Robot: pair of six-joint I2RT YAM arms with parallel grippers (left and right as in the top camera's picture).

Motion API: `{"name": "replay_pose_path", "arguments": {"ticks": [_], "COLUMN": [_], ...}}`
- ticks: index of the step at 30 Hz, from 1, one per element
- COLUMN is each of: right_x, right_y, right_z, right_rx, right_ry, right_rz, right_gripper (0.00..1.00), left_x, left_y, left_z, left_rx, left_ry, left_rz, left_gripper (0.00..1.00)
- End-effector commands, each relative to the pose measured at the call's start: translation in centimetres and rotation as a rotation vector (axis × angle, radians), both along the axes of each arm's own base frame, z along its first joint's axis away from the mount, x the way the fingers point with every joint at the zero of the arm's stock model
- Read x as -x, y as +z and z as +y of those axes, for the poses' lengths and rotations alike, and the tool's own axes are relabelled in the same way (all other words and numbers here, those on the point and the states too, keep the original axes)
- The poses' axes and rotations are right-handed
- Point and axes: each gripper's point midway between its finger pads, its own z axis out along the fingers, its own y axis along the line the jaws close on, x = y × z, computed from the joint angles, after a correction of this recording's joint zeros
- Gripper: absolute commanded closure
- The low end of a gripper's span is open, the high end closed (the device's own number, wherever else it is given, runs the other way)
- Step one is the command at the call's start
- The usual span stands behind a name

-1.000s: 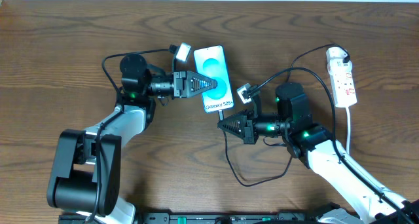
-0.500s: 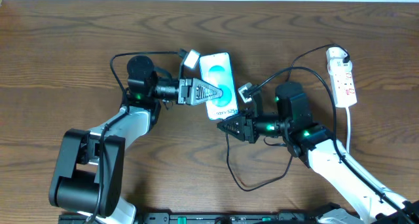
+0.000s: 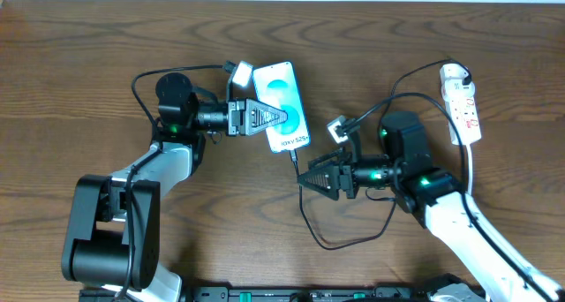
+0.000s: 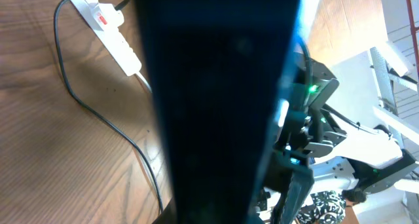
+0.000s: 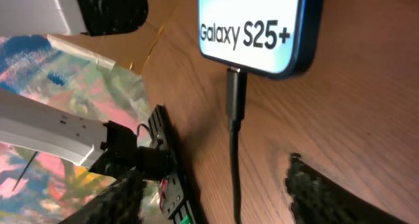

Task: Plug charger to phone and switch on socket
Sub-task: 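Push the plug into the phone's port with the right gripper, then open the right gripper and pull it back from the plug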

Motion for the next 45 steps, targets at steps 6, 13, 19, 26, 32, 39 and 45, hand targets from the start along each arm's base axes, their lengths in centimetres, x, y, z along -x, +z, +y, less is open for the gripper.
{"name": "replay_pose_path", "arguments": {"ticks": [6, 13, 19, 26, 32, 39, 45], "right_x": [-3.6, -2.5, -0.8, -0.1, -0.7, -1.0, -1.8], "right_y": [0.7, 2.4, 2.7, 0.6, -2.5, -1.5, -0.6], "right_z": [-4.2, -3.5, -0.6, 2.5, 3.9, 4.4, 4.9], "right_rx": [0.211, 0.312, 0.377, 0.458, 0.501, 0.455, 0.416], "right_ry": [-0.309, -0.386, -0.401, -0.436, -0.427, -0.445, -0.463], "right_rz": [-0.173, -0.331, -0.444, -0.485, -0.432, -0.445, -0.471], "right_gripper": [0.47, 0.45, 0.4, 0.43, 0.68, 0.98, 0.99], "left_x": [0.0, 0.0, 0.0, 0.0, 0.0, 0.1, 1.0], "left_y": [0.1, 0.1, 0.1, 0.1, 0.1, 0.0, 0.0], "left_z": [0.2, 0.2, 0.2, 0.2, 0.2, 0.2, 0.2], "left_rx": [0.001, 0.002, 0.002, 0.001, 0.001, 0.001, 0.002], "left_ry": [0.003, 0.003, 0.004, 0.004, 0.003, 0.001, -0.051], "left_rz": [-0.028, -0.043, -0.042, -0.038, -0.037, -0.037, -0.036], "left_gripper": [0.93, 0.93, 0.92, 0.93, 0.92, 0.93, 0.92]}}
